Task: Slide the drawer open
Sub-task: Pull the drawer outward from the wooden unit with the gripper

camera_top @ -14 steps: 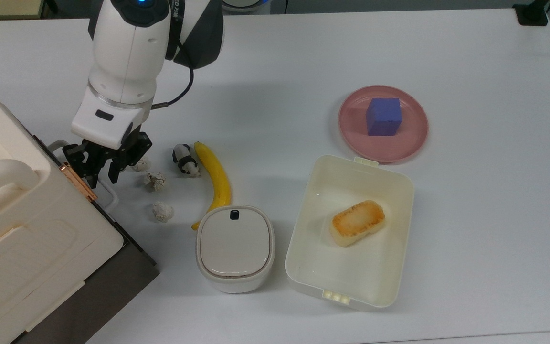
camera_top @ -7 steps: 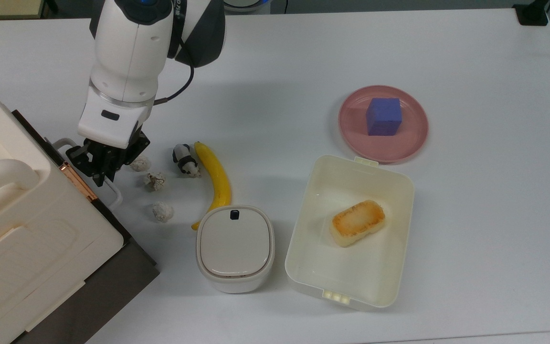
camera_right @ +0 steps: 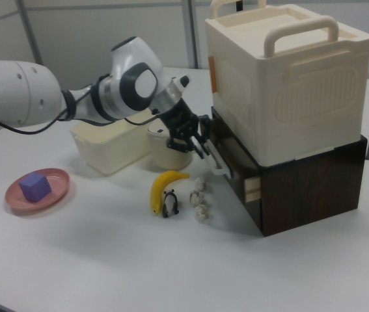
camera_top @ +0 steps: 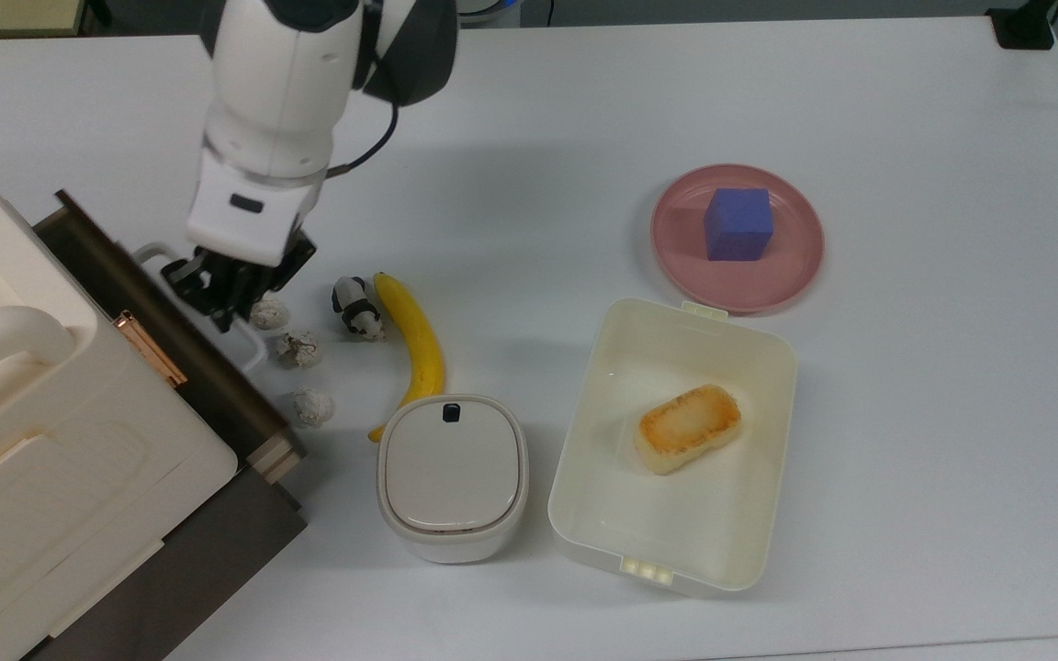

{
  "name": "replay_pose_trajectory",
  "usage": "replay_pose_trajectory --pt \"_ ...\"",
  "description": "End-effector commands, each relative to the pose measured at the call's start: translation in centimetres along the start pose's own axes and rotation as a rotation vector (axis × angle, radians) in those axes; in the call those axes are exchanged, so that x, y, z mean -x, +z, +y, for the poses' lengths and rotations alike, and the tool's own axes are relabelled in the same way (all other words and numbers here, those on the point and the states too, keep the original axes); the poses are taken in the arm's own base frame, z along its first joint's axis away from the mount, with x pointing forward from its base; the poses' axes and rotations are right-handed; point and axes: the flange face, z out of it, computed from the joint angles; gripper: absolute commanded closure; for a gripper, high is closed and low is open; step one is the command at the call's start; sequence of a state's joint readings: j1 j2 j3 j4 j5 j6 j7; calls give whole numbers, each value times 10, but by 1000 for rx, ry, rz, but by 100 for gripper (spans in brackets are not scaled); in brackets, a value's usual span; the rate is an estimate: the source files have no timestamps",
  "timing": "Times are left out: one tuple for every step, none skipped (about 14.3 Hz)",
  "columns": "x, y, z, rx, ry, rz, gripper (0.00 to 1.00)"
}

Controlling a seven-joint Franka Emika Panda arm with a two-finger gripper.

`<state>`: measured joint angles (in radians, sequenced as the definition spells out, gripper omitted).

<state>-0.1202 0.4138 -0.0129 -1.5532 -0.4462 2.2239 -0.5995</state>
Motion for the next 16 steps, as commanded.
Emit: replay_pose_trajectory --pt "3 -33 -33 -87 12 -34 100" --pt "0 -39 -38 -103 12 -36 100" --pt "-1 -44 -43 -117 8 -44 100" --pt "-3 -54 -50 -142 4 -56 100" --pt "-3 -62 -54 -159 5 -61 100" --pt "-8 -70 -63 -174 -7 -67 100" --pt "-13 -71 -75 -188 -27 -80 100" --pt "-11 -73 -83 -194 -35 -84 100" --pt "-14 -75 -95 -201 -53 -87 100" --pt "-18 -78 -104 -206 -62 -92 100" --pt "-19 -78 -108 -217 -66 -101 100" --pt "-19 -79 -110 -224 -66 -107 93" --pt "-20 -79 -111 -243 -50 -100 37" --pt "-21 -80 -111 -260 -17 -90 3" --pt "-20 -80 -110 -263 -1 -89 0" --pt "-21 -82 -111 -263 3 -87 0"
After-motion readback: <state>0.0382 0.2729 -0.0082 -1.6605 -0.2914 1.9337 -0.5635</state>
